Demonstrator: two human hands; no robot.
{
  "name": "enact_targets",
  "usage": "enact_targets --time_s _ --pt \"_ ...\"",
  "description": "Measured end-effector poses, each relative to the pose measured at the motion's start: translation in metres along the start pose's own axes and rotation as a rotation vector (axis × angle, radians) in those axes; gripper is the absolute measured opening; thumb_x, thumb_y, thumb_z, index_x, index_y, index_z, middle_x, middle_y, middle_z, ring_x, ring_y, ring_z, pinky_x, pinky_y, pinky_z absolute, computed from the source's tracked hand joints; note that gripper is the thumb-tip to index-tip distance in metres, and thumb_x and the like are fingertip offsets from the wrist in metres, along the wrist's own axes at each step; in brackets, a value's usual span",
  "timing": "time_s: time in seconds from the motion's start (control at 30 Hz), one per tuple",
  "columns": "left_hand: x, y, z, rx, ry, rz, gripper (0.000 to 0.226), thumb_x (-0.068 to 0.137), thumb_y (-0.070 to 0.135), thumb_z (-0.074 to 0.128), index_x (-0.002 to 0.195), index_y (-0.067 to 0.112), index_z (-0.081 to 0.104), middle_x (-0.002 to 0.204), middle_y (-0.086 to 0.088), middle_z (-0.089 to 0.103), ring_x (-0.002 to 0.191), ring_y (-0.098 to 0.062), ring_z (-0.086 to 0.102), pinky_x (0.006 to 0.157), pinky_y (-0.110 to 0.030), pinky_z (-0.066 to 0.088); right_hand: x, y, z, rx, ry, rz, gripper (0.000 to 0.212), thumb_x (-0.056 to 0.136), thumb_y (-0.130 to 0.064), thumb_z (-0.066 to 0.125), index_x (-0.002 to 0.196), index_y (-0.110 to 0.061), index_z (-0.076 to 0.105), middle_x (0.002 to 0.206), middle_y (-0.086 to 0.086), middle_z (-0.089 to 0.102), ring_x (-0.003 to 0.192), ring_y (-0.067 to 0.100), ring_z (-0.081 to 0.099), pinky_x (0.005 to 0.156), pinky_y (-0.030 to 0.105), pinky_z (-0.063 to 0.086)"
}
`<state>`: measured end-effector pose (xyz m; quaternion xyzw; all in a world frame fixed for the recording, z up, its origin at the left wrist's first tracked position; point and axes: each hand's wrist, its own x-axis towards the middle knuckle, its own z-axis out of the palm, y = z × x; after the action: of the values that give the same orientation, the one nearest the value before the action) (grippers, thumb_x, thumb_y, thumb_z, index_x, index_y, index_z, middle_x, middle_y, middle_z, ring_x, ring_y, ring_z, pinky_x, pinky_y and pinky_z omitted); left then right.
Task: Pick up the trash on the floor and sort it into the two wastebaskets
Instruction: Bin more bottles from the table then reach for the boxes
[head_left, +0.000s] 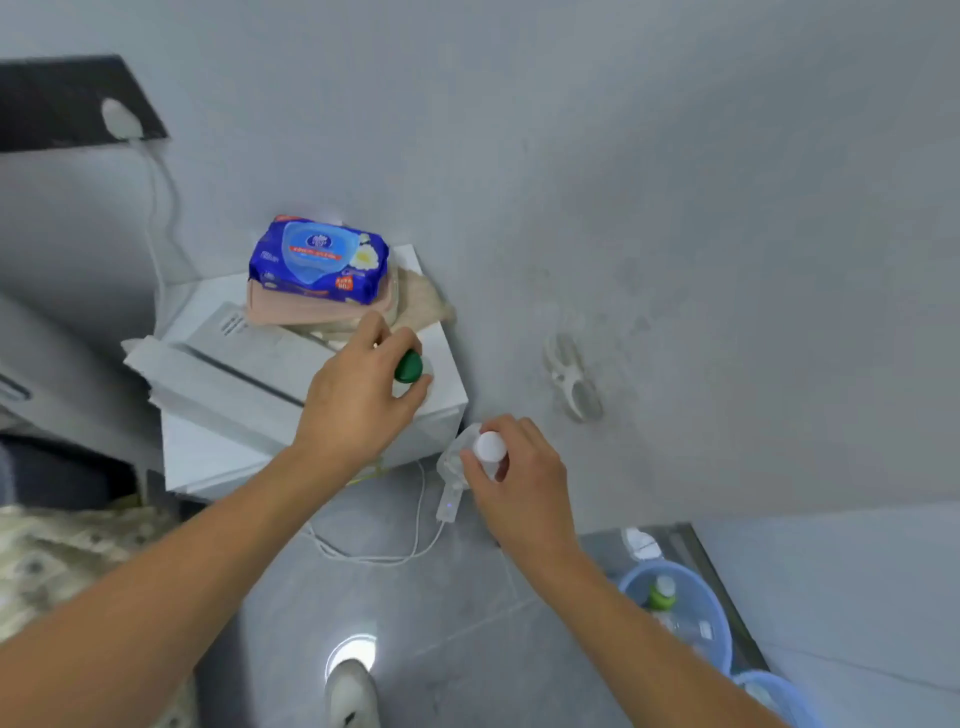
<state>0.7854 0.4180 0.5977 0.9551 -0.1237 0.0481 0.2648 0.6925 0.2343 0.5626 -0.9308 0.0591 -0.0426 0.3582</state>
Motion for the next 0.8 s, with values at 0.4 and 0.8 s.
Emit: enact_targets --time_s 0.4,0.8 --pt "-0.196 0.184 -0.014 -0.108 0.066 -0.113 0.025 0.086 0.031 0.077 0.090 0.021 0.053 0.082 0.005 0.055 0.073 -0.021 0.052 0.058 -0.040 0.045 -0.217 0.072 -0.123 0.068 -0.127 0.044 0.019 0.091 -0.039 0.062 0.101 -0.023 0.059 0.098 -0.004 0.057 0.076 0.018 0.057 0.071 0.039 0.051" --pt "-0.279 0.342 0.219 -0.250 -0.339 -0.162 0.033 0.085 0.034 0.078 0.085 0.023 0.047 0.076 0.004 0.052 0.064 -0.015 0.051 0.056 -0.030 0.045 -0.341 0.315 -0.223 0.010 0.084 0.610 0.021 0.089 -0.030 0.070 0.104 -0.024 0.058 0.096 -0.002 0.062 0.081 0.019 0.063 0.073 0.039 0.053"
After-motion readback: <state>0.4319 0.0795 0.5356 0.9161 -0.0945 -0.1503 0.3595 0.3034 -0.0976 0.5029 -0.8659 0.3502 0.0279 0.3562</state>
